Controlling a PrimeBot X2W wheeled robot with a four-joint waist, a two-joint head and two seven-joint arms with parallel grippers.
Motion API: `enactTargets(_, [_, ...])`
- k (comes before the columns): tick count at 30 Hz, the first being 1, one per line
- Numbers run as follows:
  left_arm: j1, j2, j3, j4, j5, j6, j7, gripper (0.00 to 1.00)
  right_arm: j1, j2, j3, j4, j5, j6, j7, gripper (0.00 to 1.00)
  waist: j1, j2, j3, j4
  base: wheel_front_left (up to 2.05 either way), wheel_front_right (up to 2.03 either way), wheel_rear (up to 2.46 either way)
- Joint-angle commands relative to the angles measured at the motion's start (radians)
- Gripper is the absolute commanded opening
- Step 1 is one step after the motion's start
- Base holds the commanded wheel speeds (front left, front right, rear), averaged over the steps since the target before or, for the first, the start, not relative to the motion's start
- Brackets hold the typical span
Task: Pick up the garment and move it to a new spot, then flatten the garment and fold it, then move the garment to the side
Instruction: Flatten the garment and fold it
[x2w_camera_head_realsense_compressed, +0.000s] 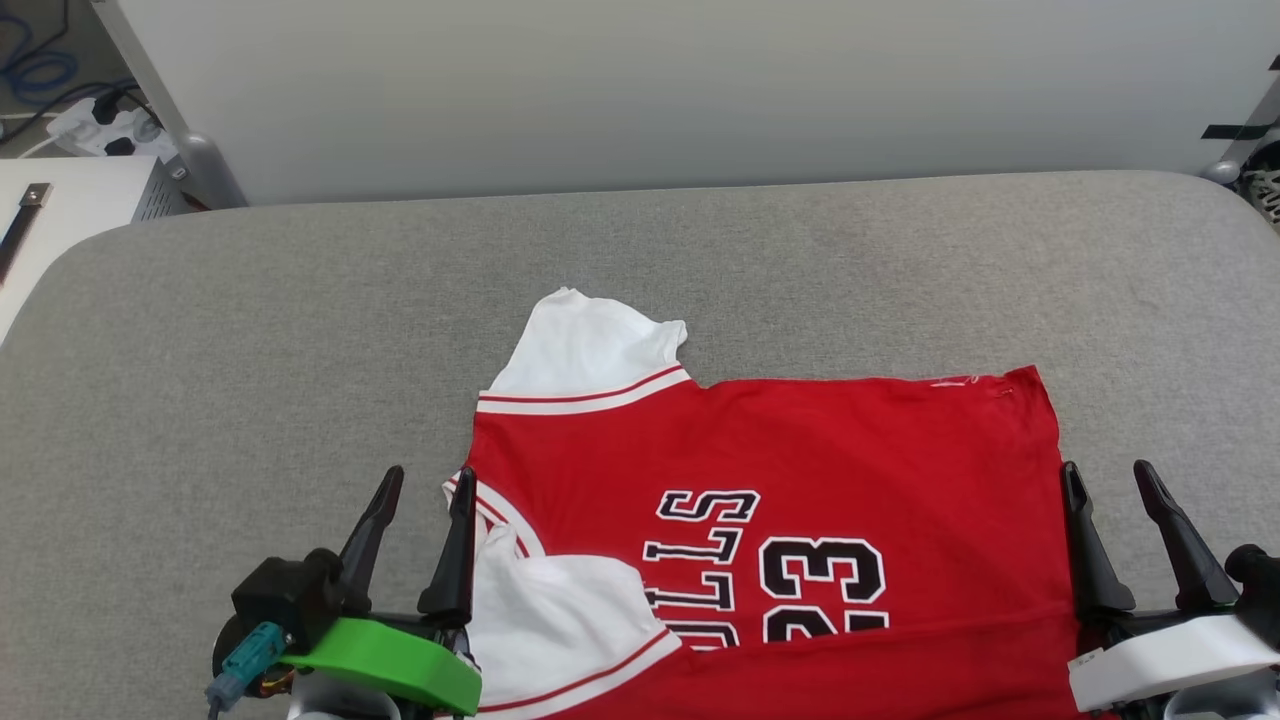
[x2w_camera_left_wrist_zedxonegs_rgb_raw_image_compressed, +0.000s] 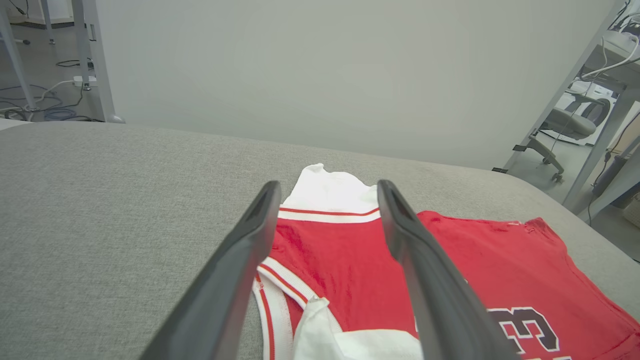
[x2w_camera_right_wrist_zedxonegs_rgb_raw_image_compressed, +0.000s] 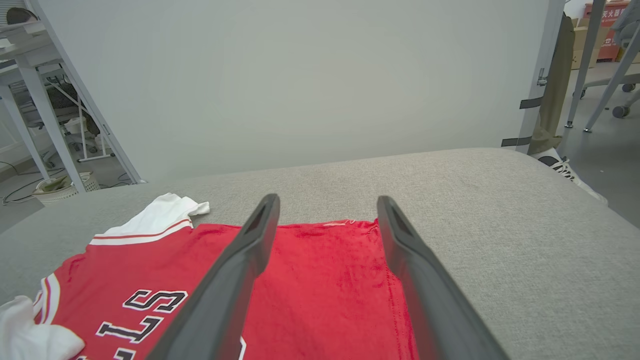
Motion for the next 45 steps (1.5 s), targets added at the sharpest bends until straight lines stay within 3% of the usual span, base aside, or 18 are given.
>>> enactTargets(1, [0.003,-0.009,0.01,0.011,0.021,-0.013,-0.006,1.0,-0.017,0.004,0.006,0.006,0.008,-0.001,-0.008,1.0,0.0,-0.0001,0.007,-0.004,0.0,0.0,0.0])
enactTargets(6, [-0.065,0.007,-0.01,0.061,0.048,-0.041,-0.005,1.0,-0.028,0.003,0.018,0.001,0.014,-0.001,-0.013,1.0,0.0,-0.0001,0.051,-0.023,0.0,0.0,0.0])
enactTargets(10, [-0.198,0.06,-0.041,0.11,0.043,-0.051,0.08,1.0,-0.035,-0.004,0.022,-0.023,0.011,-0.001,-0.003,1.0,0.0,-0.0001,0.106,-0.047,0.0,0.0,0.0])
enactTargets(18, [-0.567,0.195,-0.163,0.182,-0.029,-0.058,0.455,1.0,-0.093,0.009,0.031,-0.078,0.005,-0.001,0.011,1.0,0.0,-0.0001,0.245,-0.114,0.0,0.0,0.0])
enactTargets(25, [-0.886,0.318,-0.349,0.271,-0.206,-0.058,0.841,1.0,-0.145,0.03,0.055,-0.1,-0.006,-0.001,0.015,1.0,0.0,-0.0001,0.339,-0.172,0.0,0.0,0.0])
enactTargets(29, [-0.991,0.354,-0.407,0.343,-0.266,-0.058,0.972,1.0,-0.167,0.037,0.074,-0.108,0.0,-0.001,-0.002,1.0,0.0,-0.0001,0.375,-0.201,0.0,0.0,0.0])
enactTargets(34, [-1.063,0.377,-0.452,0.42,-0.303,-0.058,1.022,1.0,-0.185,0.044,0.094,-0.1,0.001,-0.001,-0.016,1.0,0.0,-0.0001,0.408,-0.231,0.0,0.0,0.0])
enactTargets(45, [-1.09,0.401,-0.474,0.632,-0.297,-0.058,0.904,1.0,-0.206,0.057,0.114,-0.079,0.003,-0.001,-0.035,1.0,0.0,-0.0001,0.44,-0.275,0.0,0.0,0.0])
